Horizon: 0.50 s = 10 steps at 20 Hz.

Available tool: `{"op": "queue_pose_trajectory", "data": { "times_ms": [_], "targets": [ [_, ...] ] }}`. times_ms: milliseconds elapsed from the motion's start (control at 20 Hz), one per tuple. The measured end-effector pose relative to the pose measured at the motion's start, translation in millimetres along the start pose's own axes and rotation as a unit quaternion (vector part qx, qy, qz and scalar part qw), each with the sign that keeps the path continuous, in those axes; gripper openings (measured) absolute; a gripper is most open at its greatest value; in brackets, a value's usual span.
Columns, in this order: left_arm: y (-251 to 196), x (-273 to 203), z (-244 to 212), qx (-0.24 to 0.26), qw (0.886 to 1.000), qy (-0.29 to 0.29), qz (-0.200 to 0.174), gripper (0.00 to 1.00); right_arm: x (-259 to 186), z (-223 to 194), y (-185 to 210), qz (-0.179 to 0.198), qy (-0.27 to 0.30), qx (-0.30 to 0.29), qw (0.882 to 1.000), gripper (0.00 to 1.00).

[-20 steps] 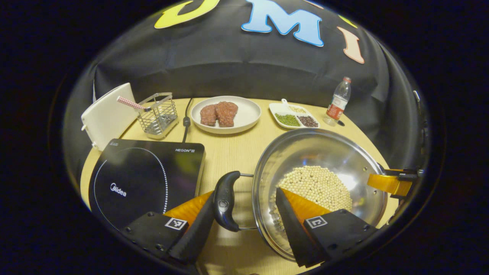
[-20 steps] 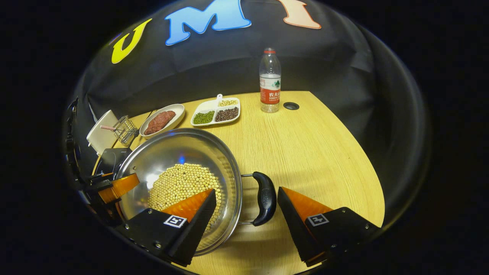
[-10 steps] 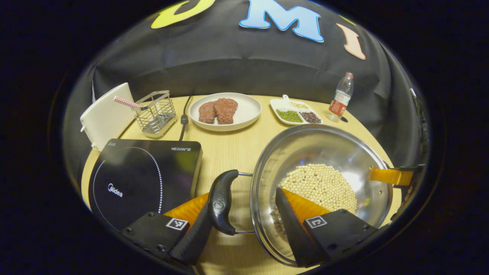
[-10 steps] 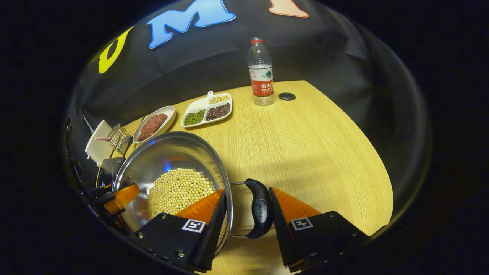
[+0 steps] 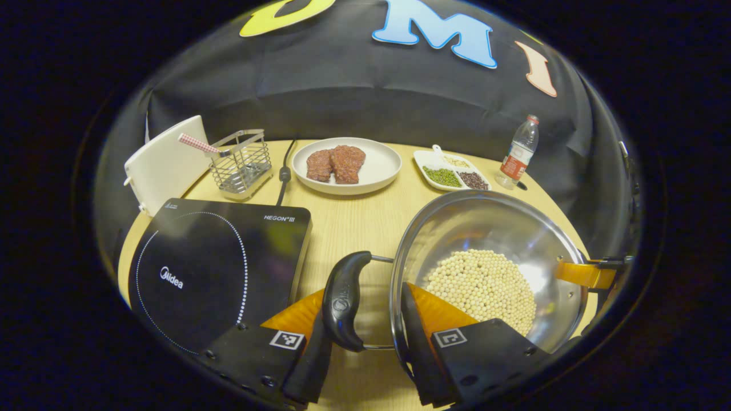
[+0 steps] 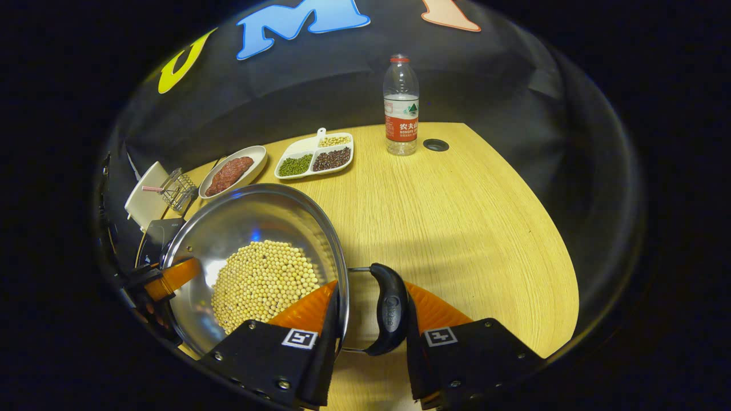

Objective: First push the handle of the pot to place it horizontally, then grasp the pot with both hands and set it on the induction cooktop.

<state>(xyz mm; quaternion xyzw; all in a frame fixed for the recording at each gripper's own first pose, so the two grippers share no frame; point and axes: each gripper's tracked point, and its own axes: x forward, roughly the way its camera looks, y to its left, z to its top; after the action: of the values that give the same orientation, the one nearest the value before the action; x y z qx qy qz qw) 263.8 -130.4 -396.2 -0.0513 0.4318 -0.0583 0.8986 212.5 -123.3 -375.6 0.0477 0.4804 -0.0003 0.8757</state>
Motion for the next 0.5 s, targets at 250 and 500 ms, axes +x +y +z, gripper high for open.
{"op": "queue_pose_trajectory", "data": {
  "times_ms": [250,500],
  "targets": [
    [-2,-4,6,0.012,1.0,-0.009,0.002,0.64,-9,3,-3,-0.008,-0.007,0.0,1.0,0.53],
    [-16,-24,25,0.019,0.999,-0.03,0.0,0.68,-28,12,-9,-0.007,-0.022,0.006,1.0,0.53]
  ]
}}
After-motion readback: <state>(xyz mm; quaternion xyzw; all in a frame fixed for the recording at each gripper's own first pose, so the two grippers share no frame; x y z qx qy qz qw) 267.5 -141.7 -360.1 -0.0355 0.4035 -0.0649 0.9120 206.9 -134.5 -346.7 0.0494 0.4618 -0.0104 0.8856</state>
